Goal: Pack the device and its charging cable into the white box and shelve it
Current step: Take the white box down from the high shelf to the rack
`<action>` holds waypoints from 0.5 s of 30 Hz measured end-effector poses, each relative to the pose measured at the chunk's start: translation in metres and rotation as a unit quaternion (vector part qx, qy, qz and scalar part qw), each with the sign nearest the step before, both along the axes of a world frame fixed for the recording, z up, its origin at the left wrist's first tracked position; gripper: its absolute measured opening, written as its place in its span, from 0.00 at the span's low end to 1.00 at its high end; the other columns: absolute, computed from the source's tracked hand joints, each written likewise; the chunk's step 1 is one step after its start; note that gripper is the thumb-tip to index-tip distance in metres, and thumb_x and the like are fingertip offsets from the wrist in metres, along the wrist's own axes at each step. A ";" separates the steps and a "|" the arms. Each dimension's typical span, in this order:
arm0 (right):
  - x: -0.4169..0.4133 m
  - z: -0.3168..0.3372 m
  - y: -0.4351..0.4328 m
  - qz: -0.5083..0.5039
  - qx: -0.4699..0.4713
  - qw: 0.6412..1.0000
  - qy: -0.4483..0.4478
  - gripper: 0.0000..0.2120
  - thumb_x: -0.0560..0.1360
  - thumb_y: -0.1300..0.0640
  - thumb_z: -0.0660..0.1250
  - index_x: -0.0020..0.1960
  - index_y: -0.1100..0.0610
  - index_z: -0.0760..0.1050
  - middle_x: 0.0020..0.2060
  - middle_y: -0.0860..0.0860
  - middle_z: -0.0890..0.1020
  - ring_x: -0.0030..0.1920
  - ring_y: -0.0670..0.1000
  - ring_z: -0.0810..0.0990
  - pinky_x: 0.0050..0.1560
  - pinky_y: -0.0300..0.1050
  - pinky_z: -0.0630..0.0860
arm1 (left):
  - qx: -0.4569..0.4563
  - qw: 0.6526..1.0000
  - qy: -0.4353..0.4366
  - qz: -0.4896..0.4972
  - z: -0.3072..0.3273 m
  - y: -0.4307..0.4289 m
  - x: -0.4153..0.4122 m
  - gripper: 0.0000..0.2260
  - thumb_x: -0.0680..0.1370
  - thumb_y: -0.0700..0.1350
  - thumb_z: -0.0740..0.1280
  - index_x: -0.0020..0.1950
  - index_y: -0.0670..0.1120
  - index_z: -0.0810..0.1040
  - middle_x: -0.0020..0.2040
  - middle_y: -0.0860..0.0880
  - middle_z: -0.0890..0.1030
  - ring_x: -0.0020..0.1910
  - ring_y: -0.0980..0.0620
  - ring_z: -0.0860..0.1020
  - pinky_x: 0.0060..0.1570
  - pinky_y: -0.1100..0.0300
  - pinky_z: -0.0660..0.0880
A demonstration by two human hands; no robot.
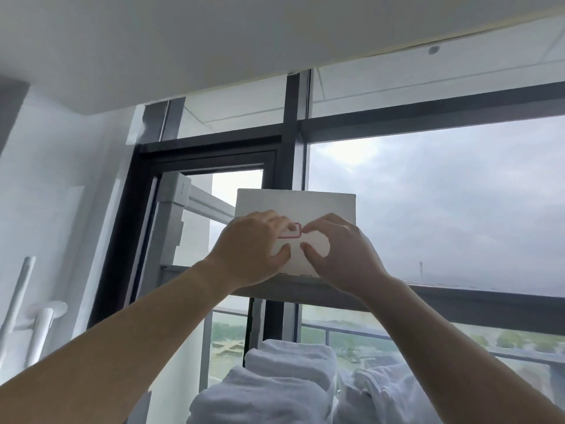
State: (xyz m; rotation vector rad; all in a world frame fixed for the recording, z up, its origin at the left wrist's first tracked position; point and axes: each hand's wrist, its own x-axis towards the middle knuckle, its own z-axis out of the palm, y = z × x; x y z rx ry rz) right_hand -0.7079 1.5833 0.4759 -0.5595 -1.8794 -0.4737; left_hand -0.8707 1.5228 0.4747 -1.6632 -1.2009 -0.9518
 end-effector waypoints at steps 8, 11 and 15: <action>-0.011 0.028 0.015 -0.060 0.057 0.997 0.005 0.12 0.73 0.49 0.65 0.56 0.49 0.75 0.58 0.47 0.74 0.59 0.49 0.71 0.50 0.42 0.70 | 0.031 0.997 0.045 0.057 0.032 0.023 -0.006 0.16 0.75 0.55 0.62 0.60 0.52 0.73 0.61 0.50 0.75 0.60 0.50 0.72 0.58 0.50 0.70; -0.016 0.035 0.020 -0.062 0.055 0.997 0.006 0.13 0.73 0.51 0.66 0.57 0.50 0.75 0.59 0.48 0.73 0.60 0.50 0.70 0.52 0.42 0.69 | 0.019 0.996 0.027 0.080 0.049 0.030 -0.006 0.19 0.74 0.57 0.63 0.62 0.51 0.72 0.67 0.49 0.68 0.68 0.48 0.64 0.62 0.45 0.66; -0.018 0.044 0.025 -0.098 0.048 0.994 -0.007 0.16 0.73 0.51 0.66 0.60 0.51 0.73 0.65 0.51 0.70 0.66 0.52 0.66 0.60 0.49 0.69 | -0.031 0.993 -0.004 0.111 0.064 0.037 -0.009 0.23 0.73 0.59 0.64 0.64 0.51 0.67 0.68 0.47 0.68 0.67 0.46 0.64 0.60 0.45 0.67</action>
